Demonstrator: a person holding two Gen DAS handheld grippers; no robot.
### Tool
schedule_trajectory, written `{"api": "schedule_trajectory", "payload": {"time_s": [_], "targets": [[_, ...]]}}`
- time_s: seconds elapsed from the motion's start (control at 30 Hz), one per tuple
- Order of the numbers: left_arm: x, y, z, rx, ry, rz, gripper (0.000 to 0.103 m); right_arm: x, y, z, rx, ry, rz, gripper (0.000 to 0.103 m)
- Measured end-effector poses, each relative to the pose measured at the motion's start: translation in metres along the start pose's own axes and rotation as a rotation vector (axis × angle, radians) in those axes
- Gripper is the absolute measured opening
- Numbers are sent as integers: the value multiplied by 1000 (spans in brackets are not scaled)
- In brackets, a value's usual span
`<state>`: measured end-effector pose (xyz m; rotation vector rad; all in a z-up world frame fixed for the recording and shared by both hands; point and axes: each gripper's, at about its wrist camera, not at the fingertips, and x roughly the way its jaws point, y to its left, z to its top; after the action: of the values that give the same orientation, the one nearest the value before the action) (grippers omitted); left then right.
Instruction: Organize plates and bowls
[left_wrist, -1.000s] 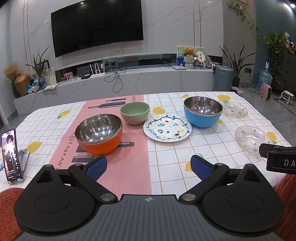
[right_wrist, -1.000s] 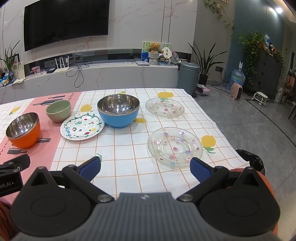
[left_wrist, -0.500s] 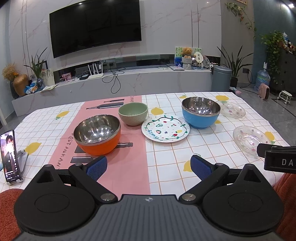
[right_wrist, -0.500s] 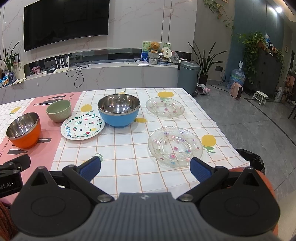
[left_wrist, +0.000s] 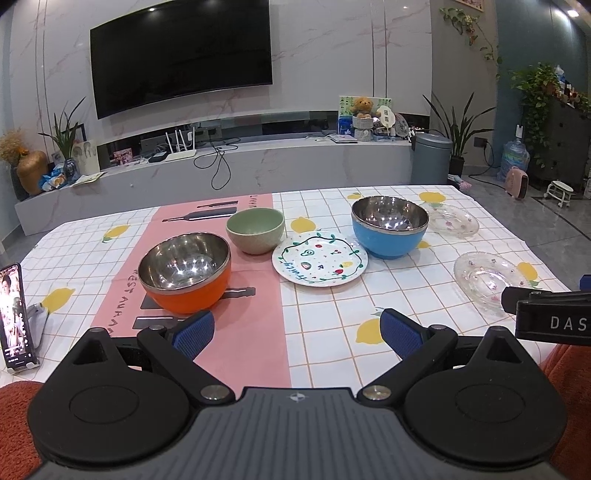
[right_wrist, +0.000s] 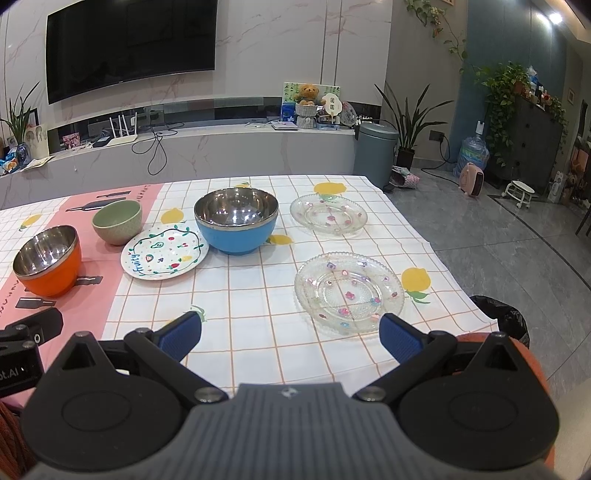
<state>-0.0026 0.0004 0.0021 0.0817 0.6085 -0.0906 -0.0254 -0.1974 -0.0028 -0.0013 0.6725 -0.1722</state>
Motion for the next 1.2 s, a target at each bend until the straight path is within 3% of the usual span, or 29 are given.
{"api": "schedule_trajectory", "payload": {"time_s": [0.63, 1.03, 1.2], "targets": [[0, -1, 0, 0, -3, -7, 103, -1, 0, 0, -1, -1, 0, 100], [8, 5, 1, 12, -47, -31, 103, 8, 0, -2, 22, -16, 38, 100], [15, 6, 12, 12, -53, -74, 90, 17, 4, 4, 6, -45, 100, 100]]}}
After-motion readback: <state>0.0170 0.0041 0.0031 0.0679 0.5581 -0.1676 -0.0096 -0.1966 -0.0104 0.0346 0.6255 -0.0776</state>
